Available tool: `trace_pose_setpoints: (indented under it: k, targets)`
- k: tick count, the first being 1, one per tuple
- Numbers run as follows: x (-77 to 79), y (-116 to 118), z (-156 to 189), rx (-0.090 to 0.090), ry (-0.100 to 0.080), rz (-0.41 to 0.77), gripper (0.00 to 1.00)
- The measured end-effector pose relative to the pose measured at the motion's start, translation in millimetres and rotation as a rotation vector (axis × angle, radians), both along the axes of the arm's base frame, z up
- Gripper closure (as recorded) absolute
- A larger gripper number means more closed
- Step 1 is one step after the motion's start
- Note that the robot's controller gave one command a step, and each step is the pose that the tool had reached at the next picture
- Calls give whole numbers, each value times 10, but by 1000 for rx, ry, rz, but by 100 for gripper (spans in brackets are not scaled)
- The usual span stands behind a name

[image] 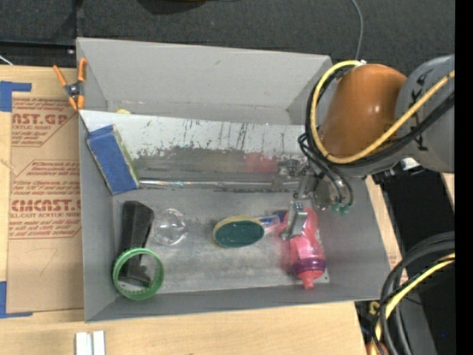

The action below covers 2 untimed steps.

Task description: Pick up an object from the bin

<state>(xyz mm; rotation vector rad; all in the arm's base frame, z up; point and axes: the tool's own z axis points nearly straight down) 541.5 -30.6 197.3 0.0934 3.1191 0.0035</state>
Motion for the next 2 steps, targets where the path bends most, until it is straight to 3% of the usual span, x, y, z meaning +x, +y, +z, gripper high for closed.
trace_pose_setpoints:
  k: [1,2]
  targets:
    - [27,-46,191,-3,3,160,0]
    - [-85,-262,-469,3,20,-21,0]
